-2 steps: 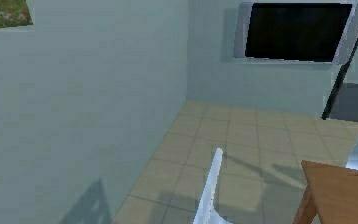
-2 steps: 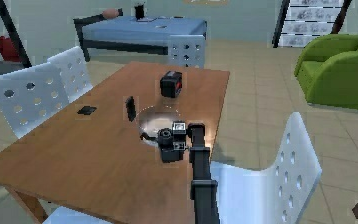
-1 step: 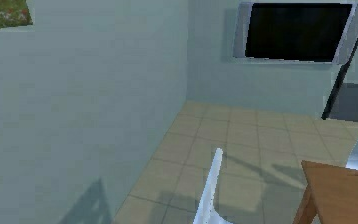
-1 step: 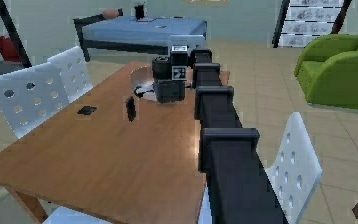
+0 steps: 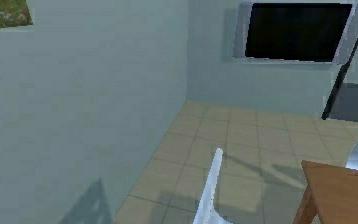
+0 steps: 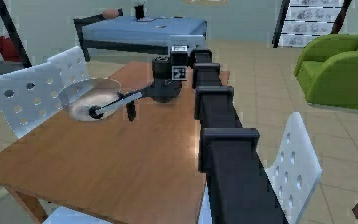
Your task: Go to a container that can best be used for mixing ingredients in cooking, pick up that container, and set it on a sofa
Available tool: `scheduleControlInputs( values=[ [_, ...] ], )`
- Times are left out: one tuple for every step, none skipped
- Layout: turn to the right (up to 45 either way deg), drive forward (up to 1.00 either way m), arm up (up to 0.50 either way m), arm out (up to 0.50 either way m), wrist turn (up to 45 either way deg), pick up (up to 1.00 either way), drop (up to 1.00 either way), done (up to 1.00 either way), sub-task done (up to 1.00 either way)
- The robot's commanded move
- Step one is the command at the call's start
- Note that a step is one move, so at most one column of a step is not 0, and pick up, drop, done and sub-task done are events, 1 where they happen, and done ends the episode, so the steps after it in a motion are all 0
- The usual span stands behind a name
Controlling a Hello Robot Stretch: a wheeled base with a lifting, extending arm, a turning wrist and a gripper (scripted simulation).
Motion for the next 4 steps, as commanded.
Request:
scheduleControlInputs(
  values=[
    [0.0, 0.00, 0.00, 0.00, -45.0, 0.00, 0.00, 0.00, 0.00],
    [0.0, 0.00, 0.00, 0.00, -24.0, 0.00, 0.00, 0.00, 0.00],
    [0.0, 0.00, 0.00, -0.30, 0.0, 0.00, 0.00, 0.00, 0.00],
    [-36.0, 0.00, 0.00, 0.00, 0.0, 0.00, 0.00, 0.00, 0.00]
  ],
)
